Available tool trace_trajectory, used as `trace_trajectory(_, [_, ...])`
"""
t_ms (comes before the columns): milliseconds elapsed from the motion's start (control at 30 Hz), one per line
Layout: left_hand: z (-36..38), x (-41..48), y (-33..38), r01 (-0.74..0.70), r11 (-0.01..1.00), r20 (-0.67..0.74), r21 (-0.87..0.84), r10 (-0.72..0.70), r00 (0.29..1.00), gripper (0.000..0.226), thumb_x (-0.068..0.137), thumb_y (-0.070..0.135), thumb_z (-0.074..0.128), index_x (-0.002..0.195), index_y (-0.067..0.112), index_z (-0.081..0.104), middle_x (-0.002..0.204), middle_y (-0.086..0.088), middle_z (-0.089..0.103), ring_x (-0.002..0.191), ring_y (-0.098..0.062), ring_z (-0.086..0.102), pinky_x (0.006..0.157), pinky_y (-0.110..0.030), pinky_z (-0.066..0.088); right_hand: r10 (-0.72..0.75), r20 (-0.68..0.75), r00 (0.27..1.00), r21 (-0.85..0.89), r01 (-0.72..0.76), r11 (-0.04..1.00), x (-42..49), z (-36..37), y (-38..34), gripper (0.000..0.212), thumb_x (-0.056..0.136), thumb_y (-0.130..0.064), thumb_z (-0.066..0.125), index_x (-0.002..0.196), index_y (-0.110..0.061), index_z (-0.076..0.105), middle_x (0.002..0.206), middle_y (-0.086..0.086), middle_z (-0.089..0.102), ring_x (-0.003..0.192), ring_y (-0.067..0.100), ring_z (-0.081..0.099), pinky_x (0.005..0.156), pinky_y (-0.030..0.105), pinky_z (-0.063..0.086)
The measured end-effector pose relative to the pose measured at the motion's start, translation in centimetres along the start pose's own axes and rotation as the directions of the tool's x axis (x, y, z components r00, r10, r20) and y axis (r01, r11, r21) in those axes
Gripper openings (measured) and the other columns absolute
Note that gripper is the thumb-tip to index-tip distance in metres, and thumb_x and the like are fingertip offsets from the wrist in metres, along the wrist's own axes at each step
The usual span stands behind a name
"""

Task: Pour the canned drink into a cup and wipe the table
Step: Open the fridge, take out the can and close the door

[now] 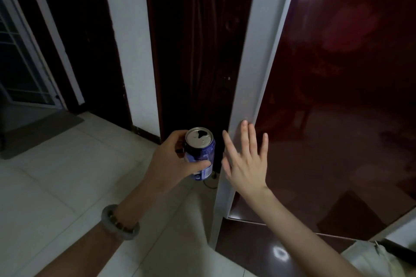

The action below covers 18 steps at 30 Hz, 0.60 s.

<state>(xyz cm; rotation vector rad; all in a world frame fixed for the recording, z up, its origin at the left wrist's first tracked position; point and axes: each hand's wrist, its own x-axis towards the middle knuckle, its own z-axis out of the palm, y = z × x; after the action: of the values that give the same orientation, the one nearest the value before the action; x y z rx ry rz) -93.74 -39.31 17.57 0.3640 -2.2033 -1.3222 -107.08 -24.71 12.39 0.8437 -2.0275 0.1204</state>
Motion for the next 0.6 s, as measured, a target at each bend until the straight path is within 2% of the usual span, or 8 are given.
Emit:
trace_trajectory(100, [0.5,2.2,-0.9,-0.001,1.000,0.005,-0.023,0.001,1.000,0.068,0.055,0.023,0.089,0.113,0.026,0.054,0.104,0.017,0.065,0.096,0.005,0.061,0.079,-0.014,0.050,0.005,0.034,0.999,-0.034,-0.004,0.999,1.5,1.8,0.5,0.067,0.078,-0.032,0.055,0.142,-0.024,0.037,0.152,0.020,0.011,0.142,0.034,0.003,0.112,0.056,0.009])
trace_trajectory(233, [0.9,5.4,-1.6,-0.012,0.998,0.065,-0.060,0.016,0.998,0.068,0.056,0.020,0.089,0.114,0.027,0.054,0.105,0.013,0.066,0.096,0.002,0.062,0.077,-0.011,0.049,0.011,0.094,0.996,-0.074,-0.004,0.997,3.4,4.1,1.5,0.076,0.074,-0.034,0.060,0.144,-0.024,0.033,0.153,0.019,0.008,0.143,0.032,-0.012,0.112,0.055,0.003])
trace_trajectory(400, [1.4,9.6,-2.3,-0.034,0.997,0.106,-0.071,0.041,0.993,0.065,0.054,0.019,0.089,0.103,0.040,0.052,0.100,0.018,0.066,0.091,0.006,0.063,0.075,-0.014,0.051,0.081,0.135,0.988,-0.122,-0.065,0.990,5.2,6.8,2.2,0.081,0.072,-0.034,0.065,0.145,-0.024,0.031,0.153,0.019,0.010,0.143,0.033,-0.004,0.112,0.054,0.005])
trace_trajectory(467, [1.7,11.3,-2.7,-0.046,0.996,0.138,-0.073,0.056,0.989,0.066,0.053,0.021,0.089,0.105,0.039,0.052,0.102,0.019,0.065,0.092,0.008,0.062,0.076,-0.015,0.051,0.094,0.159,0.983,-0.146,-0.071,0.987,5.8,8.0,2.6,0.080,0.075,-0.035,0.062,0.146,-0.024,0.028,0.154,0.018,0.007,0.144,0.033,-0.008,0.112,0.055,0.005])
trace_trajectory(600, [1.9,14.7,-3.5,-0.088,0.994,0.209,-0.071,0.101,0.973,0.069,0.053,0.024,0.090,0.110,0.033,0.052,0.105,0.021,0.061,0.097,0.014,0.056,0.076,-0.007,0.047,0.138,0.196,0.971,-0.191,-0.100,0.977,6.9,9.7,3.3,0.078,0.077,-0.034,0.059,0.147,-0.025,0.026,0.154,0.018,0.006,0.143,0.031,-0.013,0.112,0.055,0.006])
